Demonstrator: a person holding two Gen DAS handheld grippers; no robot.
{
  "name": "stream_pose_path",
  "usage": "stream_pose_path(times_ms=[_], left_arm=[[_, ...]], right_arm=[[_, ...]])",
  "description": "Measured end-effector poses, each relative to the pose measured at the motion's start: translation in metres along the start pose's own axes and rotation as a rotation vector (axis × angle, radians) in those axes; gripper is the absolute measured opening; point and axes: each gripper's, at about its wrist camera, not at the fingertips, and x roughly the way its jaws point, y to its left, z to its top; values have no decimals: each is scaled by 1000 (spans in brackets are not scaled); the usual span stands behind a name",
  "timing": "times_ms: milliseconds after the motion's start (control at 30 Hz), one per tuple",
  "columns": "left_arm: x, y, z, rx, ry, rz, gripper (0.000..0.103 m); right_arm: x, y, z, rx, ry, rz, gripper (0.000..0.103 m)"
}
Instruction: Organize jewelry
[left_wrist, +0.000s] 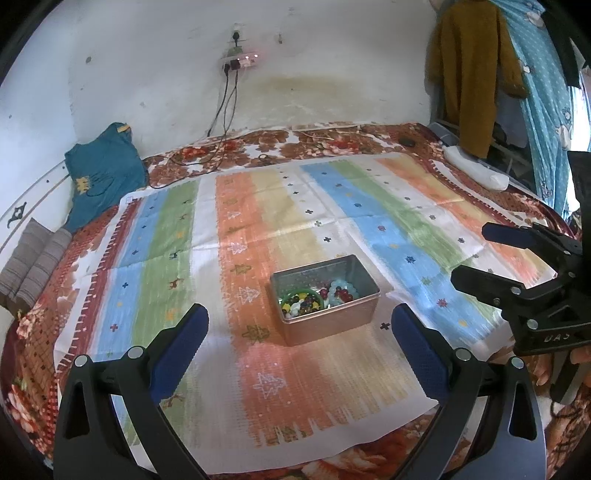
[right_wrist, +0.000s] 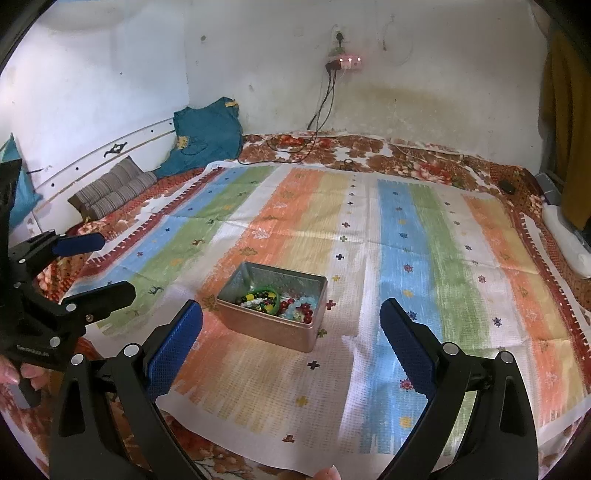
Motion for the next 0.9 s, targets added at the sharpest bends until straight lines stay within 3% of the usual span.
stream_pose_path(times_ms=[900], left_arm=[[-3, 5, 1, -35, -24, -9, 97]], right_arm=[[-2, 3, -2, -17, -20, -15, 98]])
